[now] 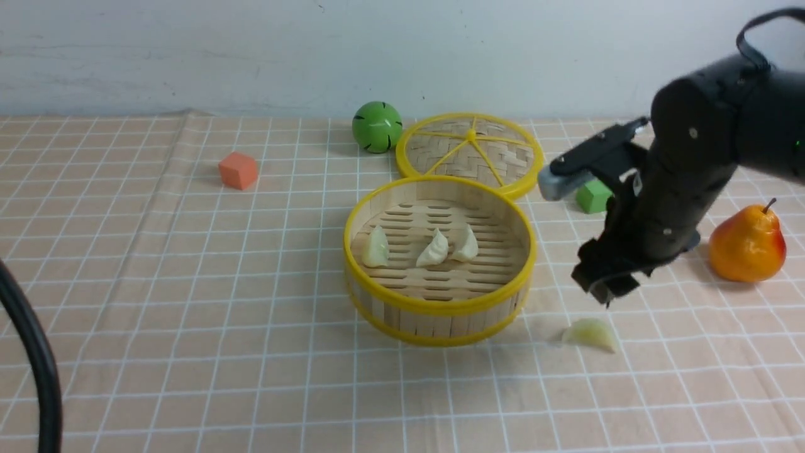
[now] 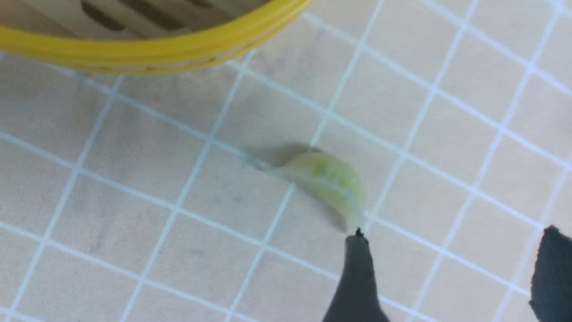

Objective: Put the dumplings into the steamer on the table with the brown tablecloth.

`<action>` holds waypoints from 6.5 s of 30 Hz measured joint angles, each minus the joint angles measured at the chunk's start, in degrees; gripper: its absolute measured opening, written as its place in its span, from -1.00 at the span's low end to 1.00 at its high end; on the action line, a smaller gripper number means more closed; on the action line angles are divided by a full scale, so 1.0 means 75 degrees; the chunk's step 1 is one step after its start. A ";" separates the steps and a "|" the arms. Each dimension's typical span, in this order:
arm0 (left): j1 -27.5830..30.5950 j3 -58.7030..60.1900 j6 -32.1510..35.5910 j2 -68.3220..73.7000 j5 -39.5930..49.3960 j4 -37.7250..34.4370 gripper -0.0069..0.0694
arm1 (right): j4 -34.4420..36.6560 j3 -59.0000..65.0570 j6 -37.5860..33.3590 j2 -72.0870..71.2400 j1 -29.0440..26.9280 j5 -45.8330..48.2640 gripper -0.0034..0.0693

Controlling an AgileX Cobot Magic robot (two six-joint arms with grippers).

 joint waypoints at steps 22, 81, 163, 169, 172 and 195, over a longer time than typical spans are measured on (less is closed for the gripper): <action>0.0000 0.0000 0.0000 0.0000 -0.0011 -0.0125 -0.81 | 0.0373 0.0305 -0.0842 0.1326 -0.0156 -0.1114 -0.36; 0.0000 0.5013 -0.0192 -0.4890 -0.3664 -0.0358 -0.71 | 0.2193 0.0745 -0.0570 -0.5227 0.1287 -0.0760 -0.96; 0.0000 0.5155 -0.0198 -0.4890 -0.3332 -0.0345 -0.50 | 0.0520 1.0671 0.2337 -1.3825 -0.2777 -0.3982 -0.96; 0.0000 0.5155 -0.0198 -0.4890 -0.3332 -0.0345 -0.50 | 0.0520 1.0665 0.2337 -1.3825 -0.2777 -0.3976 -0.95; 0.0000 0.5155 -0.0198 -0.4890 -0.3332 -0.0345 -0.49 | 0.0520 1.0665 0.2337 -1.3825 -0.2777 -0.3976 -0.95; 0.0364 0.5881 -0.0198 -0.4890 -0.5528 -0.0201 -0.58 | 0.0520 1.0665 0.2337 -1.3825 -0.2777 -0.3976 -0.92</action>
